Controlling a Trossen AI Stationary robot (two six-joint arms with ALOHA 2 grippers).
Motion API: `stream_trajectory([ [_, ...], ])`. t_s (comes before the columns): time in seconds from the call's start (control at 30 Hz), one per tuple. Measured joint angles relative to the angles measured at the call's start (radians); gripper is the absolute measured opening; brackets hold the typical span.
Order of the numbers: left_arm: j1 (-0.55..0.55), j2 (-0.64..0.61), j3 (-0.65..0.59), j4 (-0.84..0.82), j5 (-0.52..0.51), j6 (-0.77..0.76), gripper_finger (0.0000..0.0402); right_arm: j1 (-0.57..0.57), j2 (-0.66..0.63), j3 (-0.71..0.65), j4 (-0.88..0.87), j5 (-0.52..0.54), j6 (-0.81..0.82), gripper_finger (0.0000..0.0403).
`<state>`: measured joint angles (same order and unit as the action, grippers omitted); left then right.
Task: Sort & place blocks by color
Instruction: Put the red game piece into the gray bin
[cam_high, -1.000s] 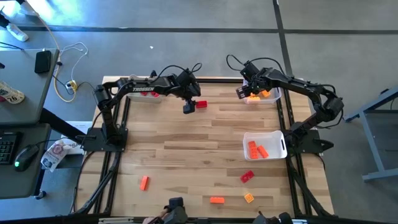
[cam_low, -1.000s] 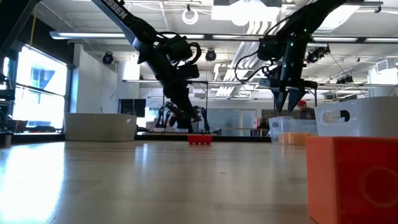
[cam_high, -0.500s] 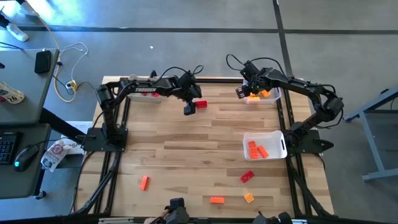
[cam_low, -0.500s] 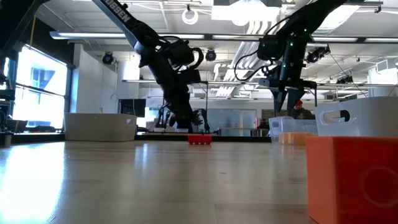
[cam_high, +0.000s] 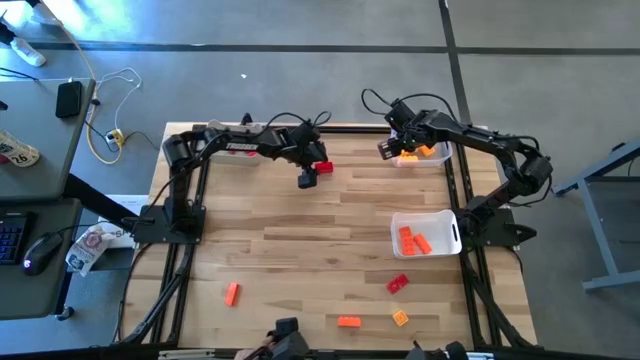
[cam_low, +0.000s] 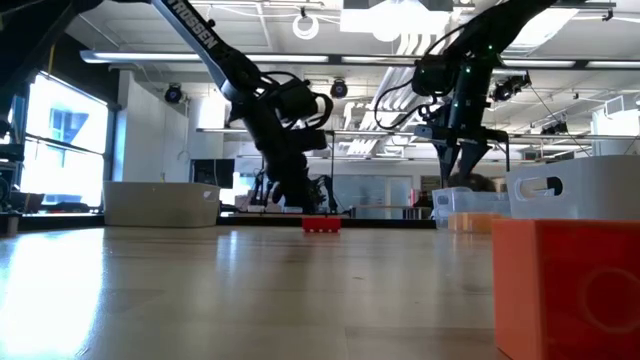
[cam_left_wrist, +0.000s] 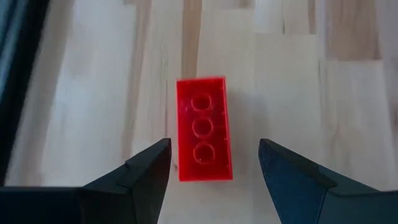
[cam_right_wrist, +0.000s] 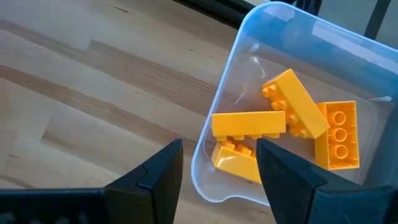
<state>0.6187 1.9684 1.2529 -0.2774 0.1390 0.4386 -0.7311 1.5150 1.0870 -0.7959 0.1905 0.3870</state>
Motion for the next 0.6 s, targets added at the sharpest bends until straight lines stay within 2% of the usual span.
stream_trajectory([
  [0.23,-0.004,0.032,0.000,0.026,-0.027,-0.007,0.0230,-0.001,0.000,0.000,0.000,0.000,0.001,0.0188],
  [0.6,-0.003,0.051,-0.001,0.043,-0.012,-0.027,0.0230,0.016,0.000,0.000,0.000,0.000,-0.002,0.0188],
])
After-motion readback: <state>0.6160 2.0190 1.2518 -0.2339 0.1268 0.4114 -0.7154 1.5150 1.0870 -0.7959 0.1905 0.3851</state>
